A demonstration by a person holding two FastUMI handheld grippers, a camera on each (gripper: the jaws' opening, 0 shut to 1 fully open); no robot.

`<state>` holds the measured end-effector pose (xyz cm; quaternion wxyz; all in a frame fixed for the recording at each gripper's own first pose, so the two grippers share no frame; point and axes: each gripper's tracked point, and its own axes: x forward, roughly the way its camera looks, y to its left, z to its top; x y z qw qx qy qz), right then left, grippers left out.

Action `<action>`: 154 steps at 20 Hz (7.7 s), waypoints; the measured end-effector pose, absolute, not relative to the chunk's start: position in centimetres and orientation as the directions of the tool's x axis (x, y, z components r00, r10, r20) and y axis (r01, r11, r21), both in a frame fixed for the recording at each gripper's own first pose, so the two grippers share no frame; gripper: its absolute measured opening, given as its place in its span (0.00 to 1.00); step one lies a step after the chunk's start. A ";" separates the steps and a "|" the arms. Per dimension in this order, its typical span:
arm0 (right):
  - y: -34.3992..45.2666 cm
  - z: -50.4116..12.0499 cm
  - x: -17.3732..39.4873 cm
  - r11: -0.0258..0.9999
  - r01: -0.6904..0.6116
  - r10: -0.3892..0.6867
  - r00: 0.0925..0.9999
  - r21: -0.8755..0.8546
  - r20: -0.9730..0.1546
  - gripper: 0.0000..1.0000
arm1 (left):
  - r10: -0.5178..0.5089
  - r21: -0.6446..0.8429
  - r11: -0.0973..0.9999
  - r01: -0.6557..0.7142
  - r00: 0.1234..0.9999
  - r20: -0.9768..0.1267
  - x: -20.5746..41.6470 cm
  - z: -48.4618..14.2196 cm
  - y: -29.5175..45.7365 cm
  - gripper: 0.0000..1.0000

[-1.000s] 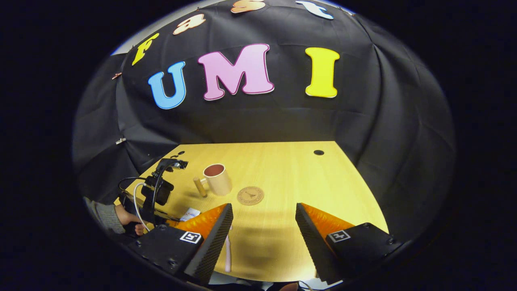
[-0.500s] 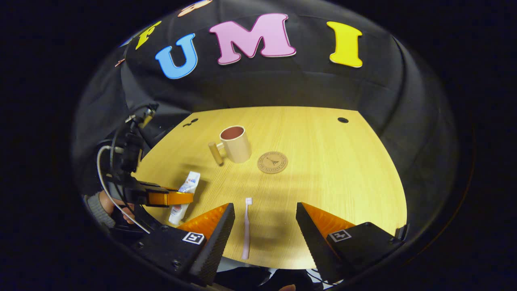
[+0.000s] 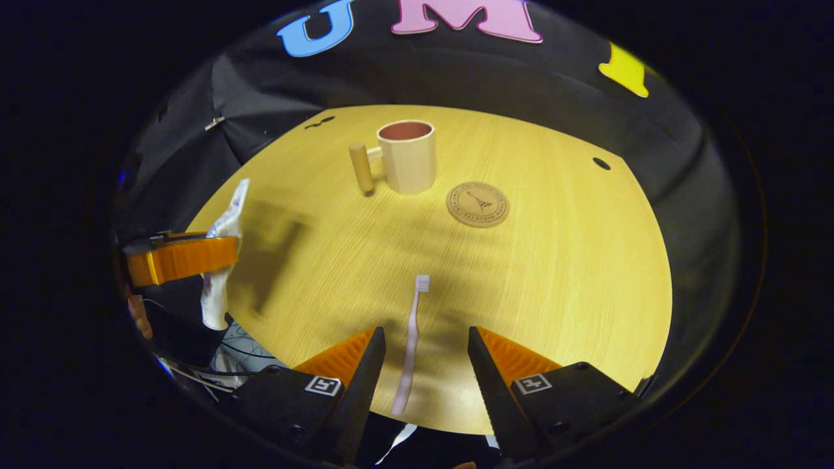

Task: Put the toothbrush and toothpaste on the desktop into the cup, then pick up the cup and place it on the coaster on the desktop.

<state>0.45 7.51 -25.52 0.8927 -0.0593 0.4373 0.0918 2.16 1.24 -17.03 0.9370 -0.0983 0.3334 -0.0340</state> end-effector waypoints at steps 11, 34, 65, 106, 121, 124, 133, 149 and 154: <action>8.5 -30.0 1.2 0.953 -0.275 0.014 0.467 -0.130 -0.884 0.58 | -0.068 -0.209 0.974 -0.082 0.780 -0.622 -0.7 -17.3 3.6 0.20; 11.1 -19.6 3.0 0.905 -0.344 0.425 0.704 0.251 -0.569 0.06 | -0.016 -0.270 0.954 -0.129 0.879 -0.477 1.8 -12.4 1.2 0.19; 0.5 -13.2 1.6 0.885 -0.278 0.426 0.809 0.373 -0.406 0.06 | -0.092 -0.236 0.970 0.066 0.991 -0.102 30.7 -3.8 -5.1 0.19; 3.8 -7.6 7.5 0.800 -0.442 0.553 0.806 0.407 -0.212 0.06 | -0.031 -0.085 0.996 0.014 0.977 -0.209 20.5 -7.1 -5.4 0.88; 8.6 -2.5 19.7 0.756 -0.466 0.522 0.853 0.460 0.005 0.06 | 0.003 -0.174 0.984 -0.040 0.978 -0.210 10.0 -4.5 -5.4 0.88; 9.0 -2.8 22.4 0.761 -0.440 0.484 0.874 0.477 0.033 0.06 | -0.017 -0.171 0.985 -0.024 0.973 -0.232 9.0 -5.1 -5.9 0.88; 10.3 -7.7 27.8 0.795 -0.387 0.421 0.906 0.467 0.035 0.06 | -0.044 -0.185 0.983 -0.009 0.960 -0.277 7.4 -6.5 -6.9 0.88; 11.0 -13.6 27.5 0.832 -0.370 0.422 0.906 0.413 -0.040 0.10 | -0.093 -0.187 0.982 0.036 0.948 -0.306 8.0 -7.2 -6.2 0.88; 12.1 -15.6 24.8 0.819 -0.375 0.471 0.871 0.435 -0.137 0.22 | -0.107 -0.188 0.981 0.050 0.946 -0.306 9.5 -6.8 -5.6 0.88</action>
